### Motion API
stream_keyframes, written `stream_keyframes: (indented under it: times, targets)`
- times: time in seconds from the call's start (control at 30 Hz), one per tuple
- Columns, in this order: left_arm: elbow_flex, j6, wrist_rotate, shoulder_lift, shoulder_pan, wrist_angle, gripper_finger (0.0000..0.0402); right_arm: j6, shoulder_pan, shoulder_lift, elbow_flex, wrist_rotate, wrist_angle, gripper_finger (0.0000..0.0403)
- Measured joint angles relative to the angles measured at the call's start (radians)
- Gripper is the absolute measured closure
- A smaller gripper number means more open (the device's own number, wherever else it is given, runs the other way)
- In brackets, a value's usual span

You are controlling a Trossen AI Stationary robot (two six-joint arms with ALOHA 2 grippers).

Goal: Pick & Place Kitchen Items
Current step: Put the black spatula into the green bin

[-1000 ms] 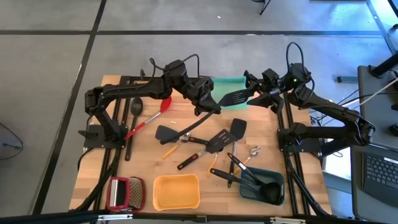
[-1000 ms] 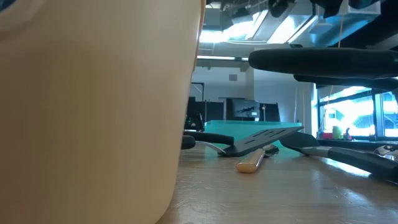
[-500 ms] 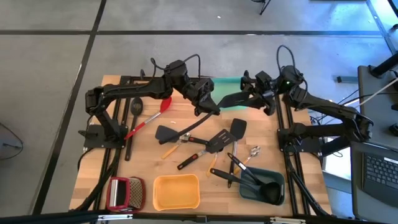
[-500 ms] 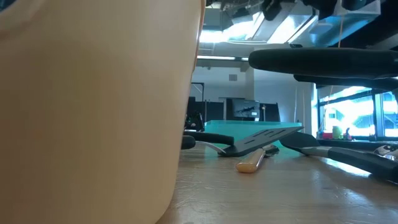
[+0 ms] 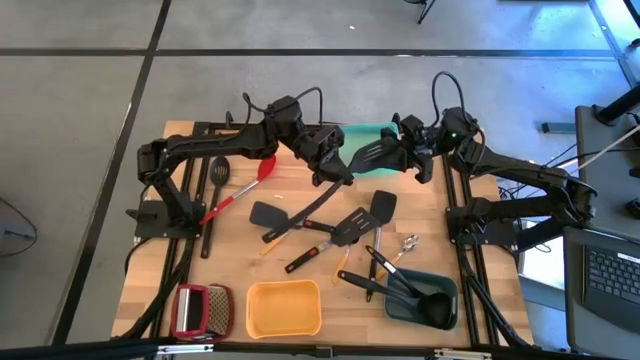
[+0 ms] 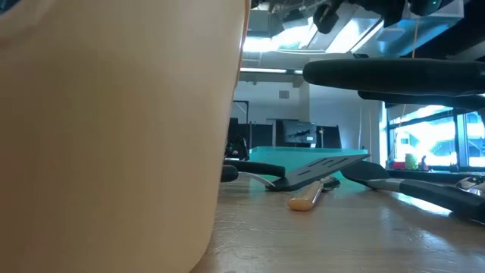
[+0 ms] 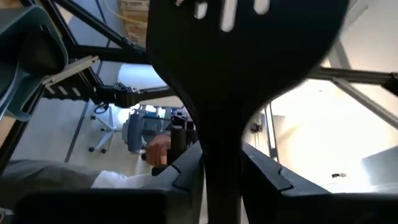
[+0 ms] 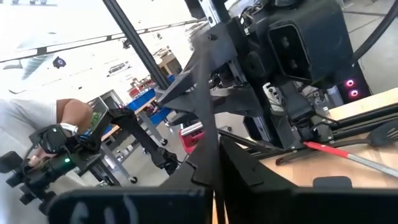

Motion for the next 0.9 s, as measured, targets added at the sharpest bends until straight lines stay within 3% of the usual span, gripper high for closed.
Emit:
stream_keyframes:
  times: [0.13,0.3,0.53,0.9]
  targets:
    - [0.0,0.016,0.032,-0.001,0.003,0.001,0.0298,0.028,0.0,-0.001,0.0,-0.003,-0.003,0.0397]
    - [0.0,0.086,0.006,-0.011,0.033,-0.004,0.0307,0.12,-0.002,-0.002,0.0,0.002,-0.001,0.0398]
    - [0.0,0.227,0.021,-0.038,0.111,-0.14,0.0314,0.278,-0.003,-0.002,-0.001,0.034,-0.014,0.0398]
    - [-0.001,0.508,-0.025,-0.039,0.199,-0.381,0.0251,0.32,0.008,-0.003,0.0,0.025,-0.133,0.0398]
